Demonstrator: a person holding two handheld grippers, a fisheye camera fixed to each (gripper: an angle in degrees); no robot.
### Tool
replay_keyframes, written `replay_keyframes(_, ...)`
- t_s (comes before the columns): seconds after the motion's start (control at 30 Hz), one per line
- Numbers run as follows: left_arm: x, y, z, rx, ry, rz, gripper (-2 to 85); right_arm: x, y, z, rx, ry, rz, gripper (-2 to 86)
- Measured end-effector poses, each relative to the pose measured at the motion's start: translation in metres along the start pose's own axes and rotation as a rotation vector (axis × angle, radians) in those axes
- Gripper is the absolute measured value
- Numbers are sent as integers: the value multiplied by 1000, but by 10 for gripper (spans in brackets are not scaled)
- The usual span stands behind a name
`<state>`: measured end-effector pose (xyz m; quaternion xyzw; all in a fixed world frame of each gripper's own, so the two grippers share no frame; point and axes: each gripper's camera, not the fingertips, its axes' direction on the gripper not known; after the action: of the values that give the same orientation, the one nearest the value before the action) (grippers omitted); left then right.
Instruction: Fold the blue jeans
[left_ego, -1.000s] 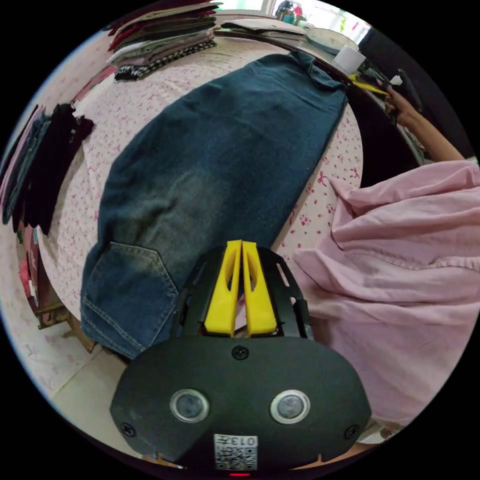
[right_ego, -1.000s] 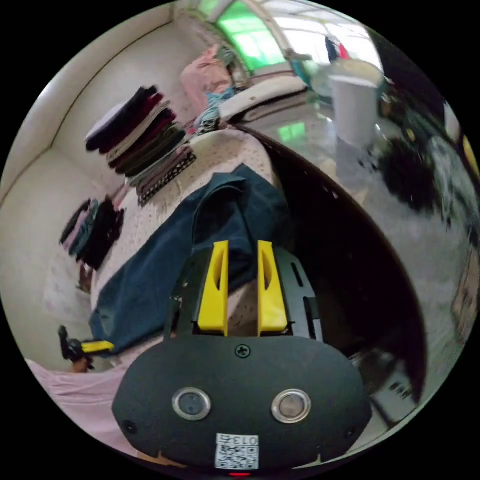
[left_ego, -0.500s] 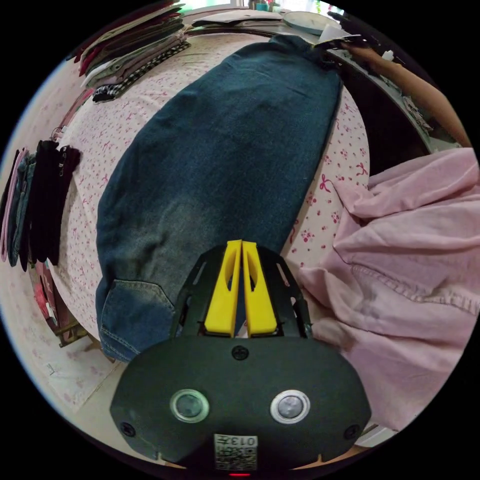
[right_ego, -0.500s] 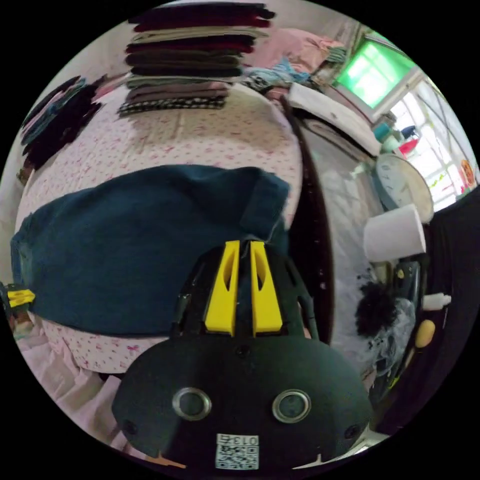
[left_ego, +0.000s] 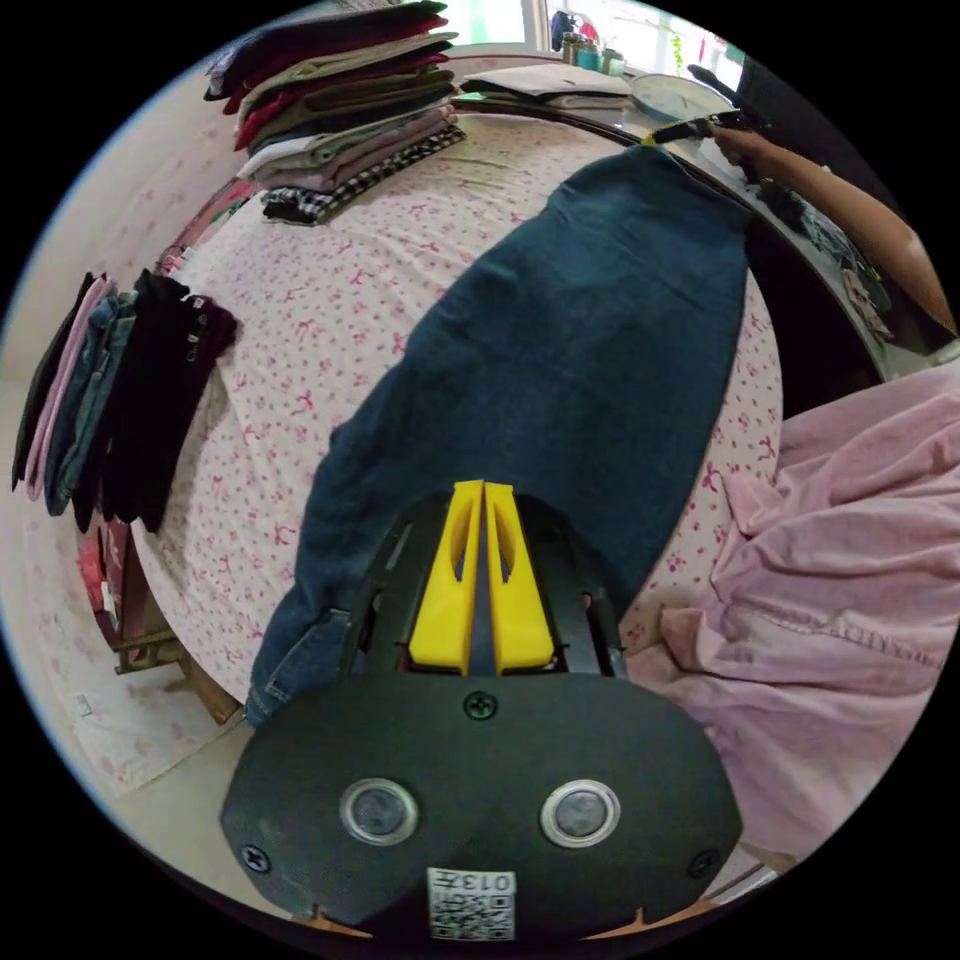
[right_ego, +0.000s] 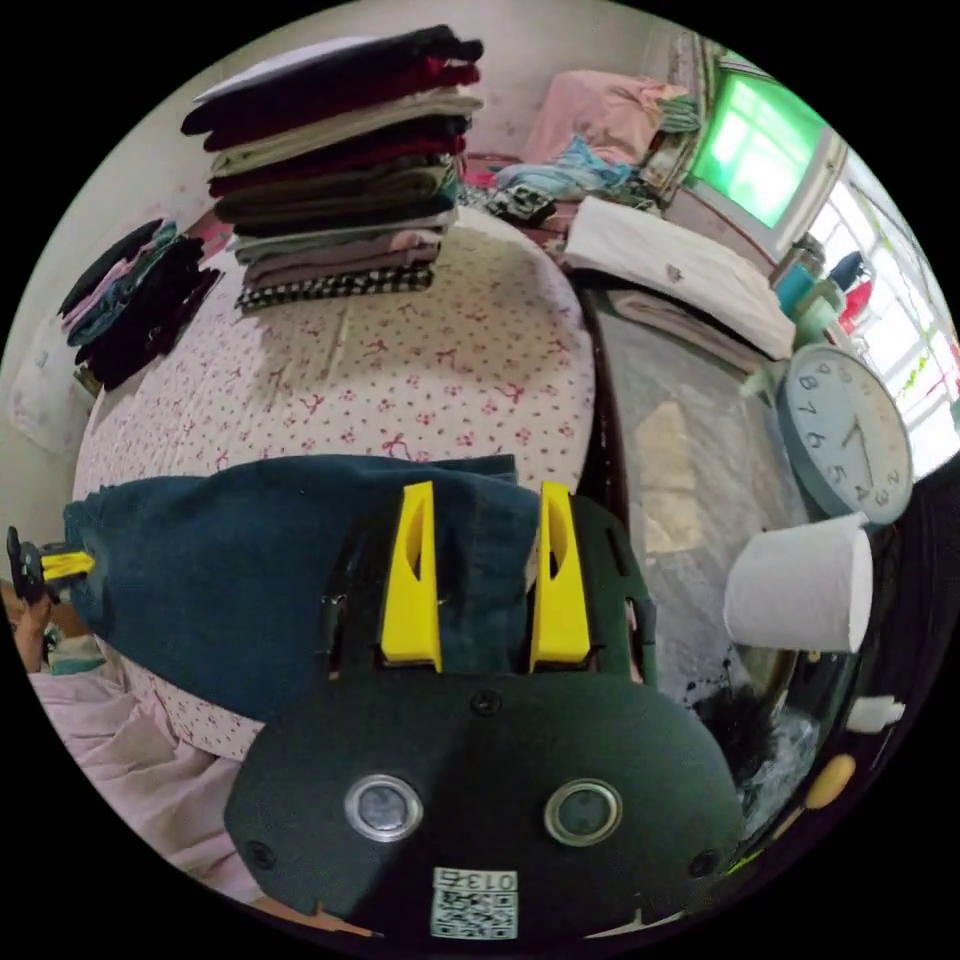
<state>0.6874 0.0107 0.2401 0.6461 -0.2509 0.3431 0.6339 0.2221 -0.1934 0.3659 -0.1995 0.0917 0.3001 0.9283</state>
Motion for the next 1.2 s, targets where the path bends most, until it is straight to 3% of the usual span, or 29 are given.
replay_keyframes(0.1, -19, -1, 2, -7, 17, -55, -3, -6, -14, 49, -259, -50, -100, 58)
replay_keyframes(0.13, -26, 0, 7, -25, 39, -76, -3, -7, -13, 54, -262, -41, -138, 49)
replay_keyframes(0.3, -46, 20, 26, -92, 82, -165, -3, 28, 5, 8, -13, -49, 26, 31)
replay_keyframes(0.43, -59, 45, 25, -61, 103, -235, -3, 90, 39, -7, -7, 89, 312, 31)
replay_keyframes(0.5, -66, 55, 13, -17, 48, -268, -3, 82, 40, -24, 67, 74, 246, 35)
replay_keyframes(0.67, -106, 71, -20, 112, -98, -348, -1, -33, 1, -30, 90, -266, -185, 49)
replay_keyframes(0.83, -110, 70, 8, -76, -56, -206, -3, -238, -27, -6, 34, -579, -617, 66)
replay_keyframes(1.03, -87, 111, -13, 26, -177, -243, -4, -402, -30, 22, -83, -606, -872, 76)
replay_keyframes(1.2, -93, 155, -12, 19, -209, -365, -4, -458, -29, 64, -282, -590, -929, 79)
